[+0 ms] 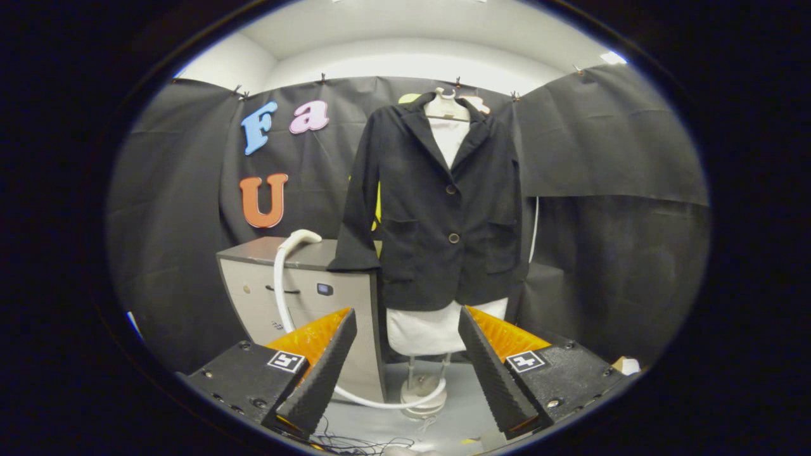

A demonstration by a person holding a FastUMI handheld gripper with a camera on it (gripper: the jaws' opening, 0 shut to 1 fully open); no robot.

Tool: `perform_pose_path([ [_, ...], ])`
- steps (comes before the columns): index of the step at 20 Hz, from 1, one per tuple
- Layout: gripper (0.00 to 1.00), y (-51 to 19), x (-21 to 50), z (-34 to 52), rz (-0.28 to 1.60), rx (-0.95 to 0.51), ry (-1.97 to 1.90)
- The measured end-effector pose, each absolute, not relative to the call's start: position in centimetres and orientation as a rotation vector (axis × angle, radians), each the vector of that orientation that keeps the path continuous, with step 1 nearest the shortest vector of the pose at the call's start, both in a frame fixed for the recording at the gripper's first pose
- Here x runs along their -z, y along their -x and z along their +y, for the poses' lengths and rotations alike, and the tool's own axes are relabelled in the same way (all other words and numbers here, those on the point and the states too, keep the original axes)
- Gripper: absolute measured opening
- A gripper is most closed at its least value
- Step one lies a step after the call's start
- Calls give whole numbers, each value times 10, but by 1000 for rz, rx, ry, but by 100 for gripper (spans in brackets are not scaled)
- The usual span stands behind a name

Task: Iron the clothes twice with a garment steamer, once on the left side and once on the right side.

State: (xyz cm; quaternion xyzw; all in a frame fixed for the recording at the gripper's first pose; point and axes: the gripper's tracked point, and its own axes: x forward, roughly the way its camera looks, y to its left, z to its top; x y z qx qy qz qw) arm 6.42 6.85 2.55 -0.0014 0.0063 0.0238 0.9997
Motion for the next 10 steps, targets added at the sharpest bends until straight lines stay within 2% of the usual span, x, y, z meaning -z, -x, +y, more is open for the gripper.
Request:
perform_pose_path([
  [10,100,-232,-109,228,25,-236,-6],
])
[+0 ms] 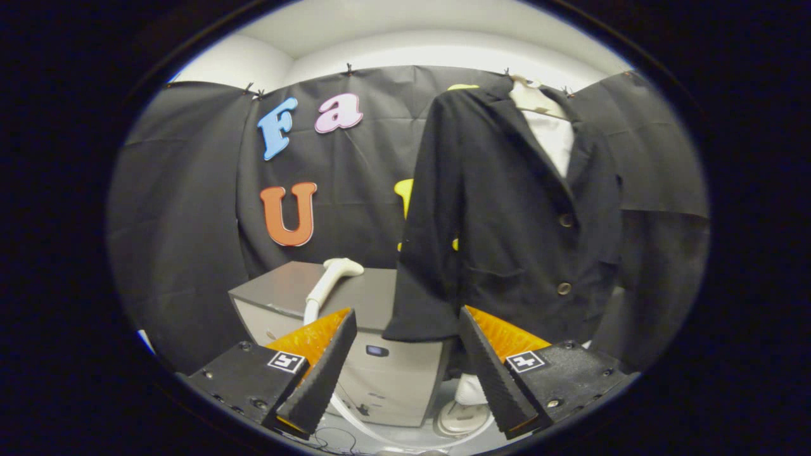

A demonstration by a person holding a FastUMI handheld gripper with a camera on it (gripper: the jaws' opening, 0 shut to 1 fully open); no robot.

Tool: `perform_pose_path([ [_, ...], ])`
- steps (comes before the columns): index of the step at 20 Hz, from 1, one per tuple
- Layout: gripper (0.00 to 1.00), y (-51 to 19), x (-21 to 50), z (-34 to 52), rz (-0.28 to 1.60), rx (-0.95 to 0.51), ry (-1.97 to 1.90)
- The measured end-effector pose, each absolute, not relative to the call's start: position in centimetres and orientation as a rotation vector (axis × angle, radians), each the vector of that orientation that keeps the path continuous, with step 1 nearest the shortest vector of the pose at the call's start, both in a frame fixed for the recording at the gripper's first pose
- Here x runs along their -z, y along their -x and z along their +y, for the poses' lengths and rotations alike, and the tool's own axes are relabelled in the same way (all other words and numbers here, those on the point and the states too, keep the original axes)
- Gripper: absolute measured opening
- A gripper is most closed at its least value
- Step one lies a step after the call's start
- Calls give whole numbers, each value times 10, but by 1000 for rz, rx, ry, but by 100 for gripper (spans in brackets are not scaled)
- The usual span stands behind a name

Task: Iron the clothes twice with a garment steamer, once on the left side and once on the right side.

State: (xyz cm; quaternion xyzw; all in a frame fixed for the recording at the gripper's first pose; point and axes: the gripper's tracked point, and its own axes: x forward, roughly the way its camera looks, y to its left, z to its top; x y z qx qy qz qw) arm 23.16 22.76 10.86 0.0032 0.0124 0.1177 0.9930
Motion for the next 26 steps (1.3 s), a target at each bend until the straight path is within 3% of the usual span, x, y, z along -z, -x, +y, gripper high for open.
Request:
perform_pose_path([
  [10,100,-373,-105,386,208,-358,-10],
  [18,100,-442,-54,436,364,-318,57],
  [21,94,-450,-44,442,413,-311,65],
  [26,76,-452,-31,445,470,-277,62],
])
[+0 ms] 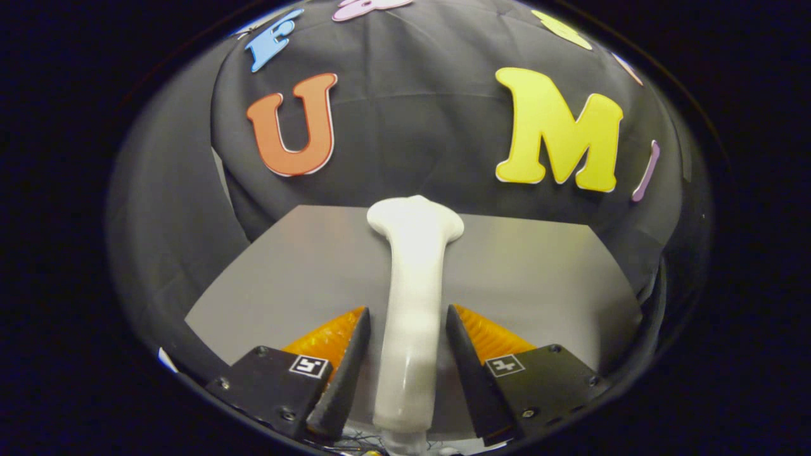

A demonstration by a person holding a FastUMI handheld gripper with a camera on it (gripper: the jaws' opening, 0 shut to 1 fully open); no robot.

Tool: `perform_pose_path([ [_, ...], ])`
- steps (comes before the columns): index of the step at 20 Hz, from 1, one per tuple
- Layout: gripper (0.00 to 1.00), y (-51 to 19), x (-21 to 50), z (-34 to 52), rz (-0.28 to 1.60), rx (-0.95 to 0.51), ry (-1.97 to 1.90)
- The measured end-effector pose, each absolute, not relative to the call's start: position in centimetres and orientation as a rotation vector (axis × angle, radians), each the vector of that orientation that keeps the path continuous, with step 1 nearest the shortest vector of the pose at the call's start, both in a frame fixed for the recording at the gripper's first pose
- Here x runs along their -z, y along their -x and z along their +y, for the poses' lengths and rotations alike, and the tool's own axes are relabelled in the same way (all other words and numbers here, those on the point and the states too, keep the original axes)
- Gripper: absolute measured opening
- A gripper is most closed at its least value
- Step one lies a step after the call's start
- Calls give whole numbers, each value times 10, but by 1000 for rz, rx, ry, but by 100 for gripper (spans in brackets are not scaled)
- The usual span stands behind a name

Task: Iron the clothes twice with a garment steamer, once on the left side and once on the right side.

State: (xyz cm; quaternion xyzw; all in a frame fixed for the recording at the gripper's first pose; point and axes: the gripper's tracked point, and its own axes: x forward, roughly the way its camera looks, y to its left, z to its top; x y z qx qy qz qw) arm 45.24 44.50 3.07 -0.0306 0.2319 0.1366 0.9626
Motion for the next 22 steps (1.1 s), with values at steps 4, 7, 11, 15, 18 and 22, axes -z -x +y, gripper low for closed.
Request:
perform_pose_path([
  [4,52,-458,-28,443,464,-243,71],
  [7,42,-455,-28,445,468,-257,91],
  [11,37,-449,-31,441,456,-290,55],
  [15,36,-431,-45,427,355,-288,72],
  [18,36,-408,-62,413,314,-303,29],
  [22,36,-367,-86,390,241,-322,11],
])
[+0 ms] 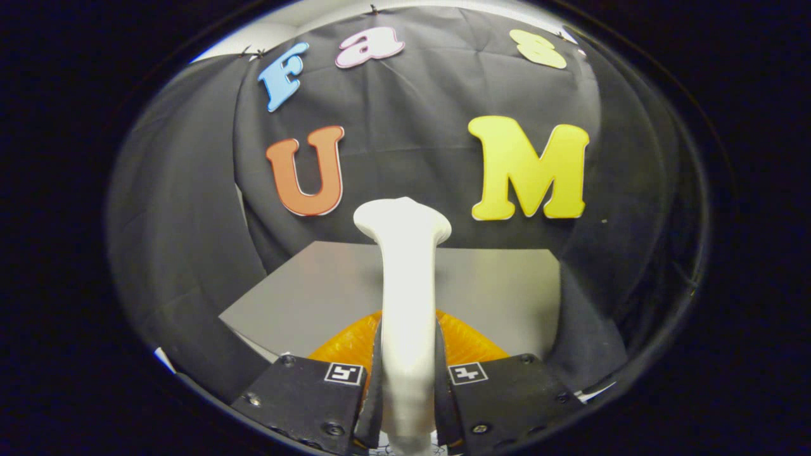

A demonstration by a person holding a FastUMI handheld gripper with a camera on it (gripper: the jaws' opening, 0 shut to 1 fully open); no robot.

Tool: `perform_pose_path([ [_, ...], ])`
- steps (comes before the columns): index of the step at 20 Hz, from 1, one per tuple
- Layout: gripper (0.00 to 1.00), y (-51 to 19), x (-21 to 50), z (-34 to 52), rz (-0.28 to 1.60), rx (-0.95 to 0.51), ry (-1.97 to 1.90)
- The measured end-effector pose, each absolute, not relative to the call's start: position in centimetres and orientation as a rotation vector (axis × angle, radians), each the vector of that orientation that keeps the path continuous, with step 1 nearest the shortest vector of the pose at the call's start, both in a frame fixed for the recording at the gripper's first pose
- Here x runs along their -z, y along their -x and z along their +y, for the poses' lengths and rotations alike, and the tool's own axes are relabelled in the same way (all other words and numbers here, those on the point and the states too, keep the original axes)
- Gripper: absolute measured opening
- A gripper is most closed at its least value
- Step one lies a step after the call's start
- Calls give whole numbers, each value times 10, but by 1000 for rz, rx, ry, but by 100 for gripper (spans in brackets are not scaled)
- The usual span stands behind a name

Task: Iron the clothes twice with a garment steamer, once on the left side and once on the right side.

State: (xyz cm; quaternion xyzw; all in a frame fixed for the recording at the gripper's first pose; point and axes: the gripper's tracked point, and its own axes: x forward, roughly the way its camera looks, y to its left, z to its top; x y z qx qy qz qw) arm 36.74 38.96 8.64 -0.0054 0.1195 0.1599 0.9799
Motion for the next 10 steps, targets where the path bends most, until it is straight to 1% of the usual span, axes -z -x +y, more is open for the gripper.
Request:
perform_pose_path([
  [7,36,-286,-128,331,171,-329,-72],
  [10,35,-250,-155,300,106,-304,-60],
])
